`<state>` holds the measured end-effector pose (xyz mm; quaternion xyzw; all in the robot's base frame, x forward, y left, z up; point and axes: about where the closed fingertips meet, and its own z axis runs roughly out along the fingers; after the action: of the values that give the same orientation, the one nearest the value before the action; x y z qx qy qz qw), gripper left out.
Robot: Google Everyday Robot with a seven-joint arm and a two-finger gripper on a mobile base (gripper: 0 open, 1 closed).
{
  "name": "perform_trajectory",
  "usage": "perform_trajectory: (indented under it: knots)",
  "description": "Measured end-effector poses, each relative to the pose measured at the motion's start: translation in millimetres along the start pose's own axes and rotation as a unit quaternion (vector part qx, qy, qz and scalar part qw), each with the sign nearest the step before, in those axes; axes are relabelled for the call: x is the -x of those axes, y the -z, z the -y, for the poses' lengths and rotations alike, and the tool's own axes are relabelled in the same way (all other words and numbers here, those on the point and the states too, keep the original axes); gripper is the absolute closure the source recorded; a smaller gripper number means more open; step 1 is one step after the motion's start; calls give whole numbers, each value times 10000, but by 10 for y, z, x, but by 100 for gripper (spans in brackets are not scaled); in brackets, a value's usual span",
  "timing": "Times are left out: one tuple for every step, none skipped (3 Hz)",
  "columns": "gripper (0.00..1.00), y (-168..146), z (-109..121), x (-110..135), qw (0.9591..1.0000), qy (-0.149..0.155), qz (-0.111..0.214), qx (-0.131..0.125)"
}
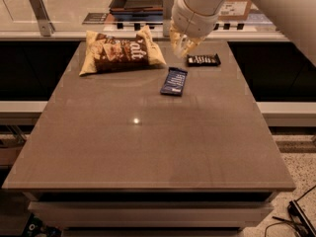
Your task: Move rxbar blueberry near brown chip bag
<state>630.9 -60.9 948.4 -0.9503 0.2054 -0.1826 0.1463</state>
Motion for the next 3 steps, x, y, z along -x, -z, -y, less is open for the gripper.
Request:
perform_trajectory:
  knots:
    - [61,-7,6,6,10000,8,3,-1]
    - [36,-13,11,12,10000,15,7,0]
    - [15,-19,16,18,10000,21,10,0]
